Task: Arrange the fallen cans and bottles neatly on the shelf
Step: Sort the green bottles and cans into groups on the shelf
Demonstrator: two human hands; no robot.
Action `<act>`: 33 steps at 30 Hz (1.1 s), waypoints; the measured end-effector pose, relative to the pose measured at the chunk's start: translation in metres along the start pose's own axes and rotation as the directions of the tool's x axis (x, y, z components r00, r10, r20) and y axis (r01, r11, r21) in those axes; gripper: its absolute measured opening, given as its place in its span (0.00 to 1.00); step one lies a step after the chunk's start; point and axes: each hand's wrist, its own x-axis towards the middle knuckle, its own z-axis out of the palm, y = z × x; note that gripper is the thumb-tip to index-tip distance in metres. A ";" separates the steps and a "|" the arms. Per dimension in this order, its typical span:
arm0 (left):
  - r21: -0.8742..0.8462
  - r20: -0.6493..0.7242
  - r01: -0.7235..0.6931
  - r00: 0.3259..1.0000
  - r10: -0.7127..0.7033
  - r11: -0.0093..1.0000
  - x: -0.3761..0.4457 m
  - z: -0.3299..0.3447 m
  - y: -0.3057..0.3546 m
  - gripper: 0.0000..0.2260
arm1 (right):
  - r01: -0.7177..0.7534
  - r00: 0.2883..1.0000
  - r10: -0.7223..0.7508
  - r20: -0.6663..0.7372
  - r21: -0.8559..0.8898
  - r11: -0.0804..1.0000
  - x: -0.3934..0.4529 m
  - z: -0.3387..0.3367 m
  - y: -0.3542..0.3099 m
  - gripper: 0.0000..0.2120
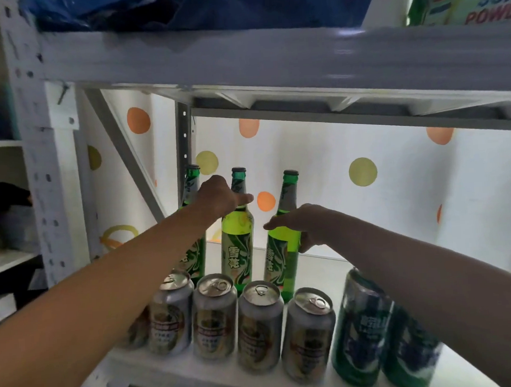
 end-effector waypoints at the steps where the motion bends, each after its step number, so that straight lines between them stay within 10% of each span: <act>1: -0.001 -0.049 -0.052 0.997 0.052 0.999 -0.001 -0.002 0.003 0.22 | -0.030 0.999 0.030 0.035 -0.003 1.000 0.002 -0.001 -0.002 0.37; 33: 0.338 -0.188 -0.159 0.954 0.232 0.928 -0.002 -0.021 0.016 0.12 | -0.075 0.971 0.062 0.230 0.050 0.996 0.038 0.036 -0.036 0.28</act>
